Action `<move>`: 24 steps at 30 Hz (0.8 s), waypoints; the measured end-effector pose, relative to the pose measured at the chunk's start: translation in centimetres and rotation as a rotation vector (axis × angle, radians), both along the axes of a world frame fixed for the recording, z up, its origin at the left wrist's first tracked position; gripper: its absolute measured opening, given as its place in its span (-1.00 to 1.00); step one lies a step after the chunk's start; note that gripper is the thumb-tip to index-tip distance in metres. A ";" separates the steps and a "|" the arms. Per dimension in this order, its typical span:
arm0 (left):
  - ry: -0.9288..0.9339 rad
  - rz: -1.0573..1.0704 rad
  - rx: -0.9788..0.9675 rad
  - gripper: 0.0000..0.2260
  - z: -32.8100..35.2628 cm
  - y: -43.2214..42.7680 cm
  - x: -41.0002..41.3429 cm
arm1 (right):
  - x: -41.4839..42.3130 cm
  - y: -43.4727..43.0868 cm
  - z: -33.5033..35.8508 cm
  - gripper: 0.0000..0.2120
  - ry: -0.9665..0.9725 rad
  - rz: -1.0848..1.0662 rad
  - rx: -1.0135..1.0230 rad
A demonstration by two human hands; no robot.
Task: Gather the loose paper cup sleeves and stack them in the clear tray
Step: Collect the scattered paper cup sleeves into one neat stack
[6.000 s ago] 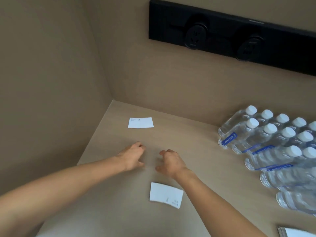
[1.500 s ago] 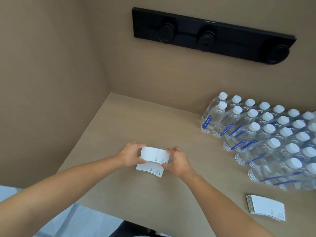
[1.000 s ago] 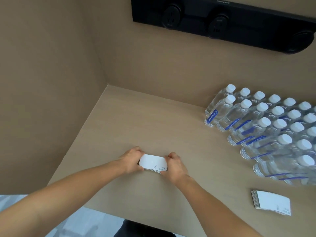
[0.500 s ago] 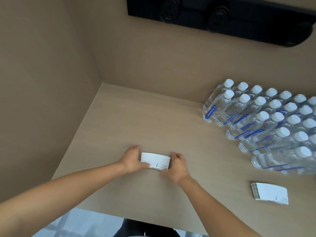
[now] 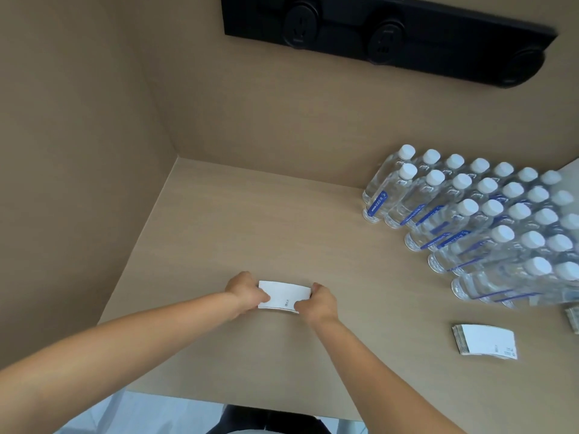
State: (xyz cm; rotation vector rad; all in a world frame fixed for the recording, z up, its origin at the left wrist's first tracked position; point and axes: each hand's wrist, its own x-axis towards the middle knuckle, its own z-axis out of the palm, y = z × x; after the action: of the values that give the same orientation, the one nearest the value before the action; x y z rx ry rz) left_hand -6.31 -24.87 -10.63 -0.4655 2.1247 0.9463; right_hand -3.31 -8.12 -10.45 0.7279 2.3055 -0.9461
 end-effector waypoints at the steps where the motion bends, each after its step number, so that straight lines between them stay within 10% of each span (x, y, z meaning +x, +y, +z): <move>1: 0.068 -0.143 -0.090 -0.71 0.1 -0.1 0.0 | -0.1 0.3 -0.3 -0.70 0.007 0.109 0.062; 8: 0.362 -0.673 -0.194 -0.63 -1.4 0.1 0.4 | -0.1 0.7 -1.8 -0.45 0.108 0.650 0.331; 24: 0.365 -1.009 -0.397 -0.65 -0.9 1.6 -0.8 | 0.5 2.0 -1.7 -0.60 0.145 0.722 0.339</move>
State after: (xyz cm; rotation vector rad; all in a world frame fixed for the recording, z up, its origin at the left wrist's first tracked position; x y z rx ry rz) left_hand -7.14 -23.23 -11.51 0.6237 2.4227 0.0191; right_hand -2.85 -6.15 -12.18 -0.0878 2.5862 -0.2857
